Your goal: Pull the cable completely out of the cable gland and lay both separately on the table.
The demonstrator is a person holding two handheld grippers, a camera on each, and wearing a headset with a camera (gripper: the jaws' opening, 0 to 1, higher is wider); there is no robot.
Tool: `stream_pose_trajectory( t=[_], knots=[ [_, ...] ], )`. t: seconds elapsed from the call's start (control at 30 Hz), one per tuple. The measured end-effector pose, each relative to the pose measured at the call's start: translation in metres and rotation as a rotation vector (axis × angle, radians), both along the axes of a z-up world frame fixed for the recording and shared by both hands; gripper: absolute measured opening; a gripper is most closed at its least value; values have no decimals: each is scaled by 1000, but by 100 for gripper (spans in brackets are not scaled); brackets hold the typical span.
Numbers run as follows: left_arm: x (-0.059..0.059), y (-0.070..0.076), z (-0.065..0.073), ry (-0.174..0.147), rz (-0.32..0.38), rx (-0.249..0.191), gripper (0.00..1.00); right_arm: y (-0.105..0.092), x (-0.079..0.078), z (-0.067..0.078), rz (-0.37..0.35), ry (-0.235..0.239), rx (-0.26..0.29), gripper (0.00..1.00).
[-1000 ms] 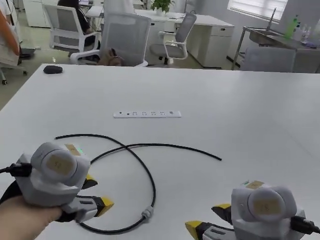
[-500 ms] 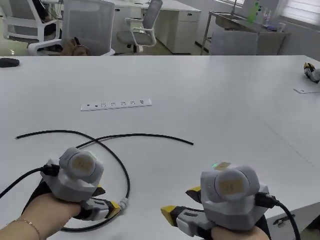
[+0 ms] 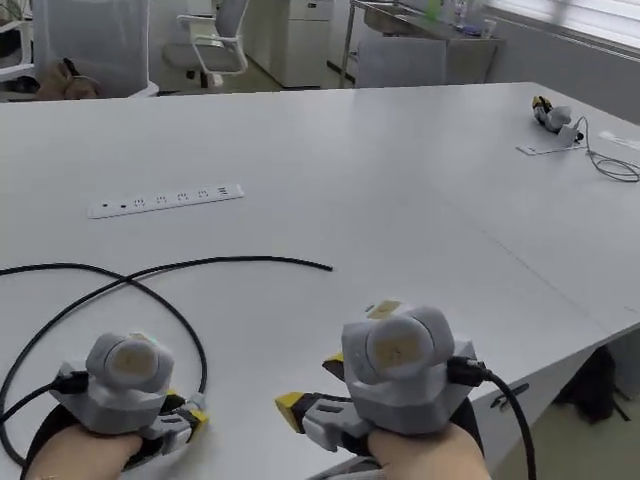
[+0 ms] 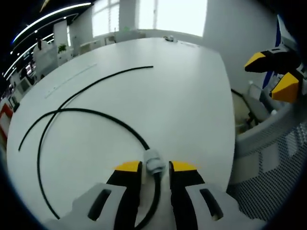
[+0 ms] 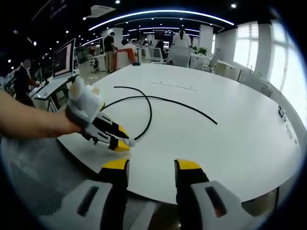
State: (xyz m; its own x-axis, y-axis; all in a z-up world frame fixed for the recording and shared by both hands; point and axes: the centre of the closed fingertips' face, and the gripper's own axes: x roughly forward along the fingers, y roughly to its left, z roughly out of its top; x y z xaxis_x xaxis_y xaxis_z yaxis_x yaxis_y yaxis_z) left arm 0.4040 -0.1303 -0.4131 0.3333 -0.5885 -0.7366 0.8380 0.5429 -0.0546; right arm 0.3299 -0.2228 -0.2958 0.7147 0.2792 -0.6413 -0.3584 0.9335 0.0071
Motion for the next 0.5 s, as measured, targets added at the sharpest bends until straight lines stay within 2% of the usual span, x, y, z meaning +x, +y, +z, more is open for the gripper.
stream_pose_trajectory(
  t=[0.03,0.07,0.1,0.2,0.27,0.33,0.5],
  knots=[
    [1,0,1,-12,-4,-9,18,0,0,0,1,-1,0,39],
    [2,3,2,-19,17,-3,17,0,0,0,0,-3,1,39],
    [2,4,3,-27,6,5,17,0,1,1,-1,-6,2,39],
    [2,7,12,-13,-12,-12,17,0,1,2,-1,-9,9,39],
    [4,11,27,-23,-23,-32,17,1,1,1,3,-8,9,39],
    [6,15,38,-17,-31,-48,17,2,1,1,12,-6,12,38],
    [4,27,67,-27,-11,-87,17,4,0,1,17,0,25,38]
  ],
)
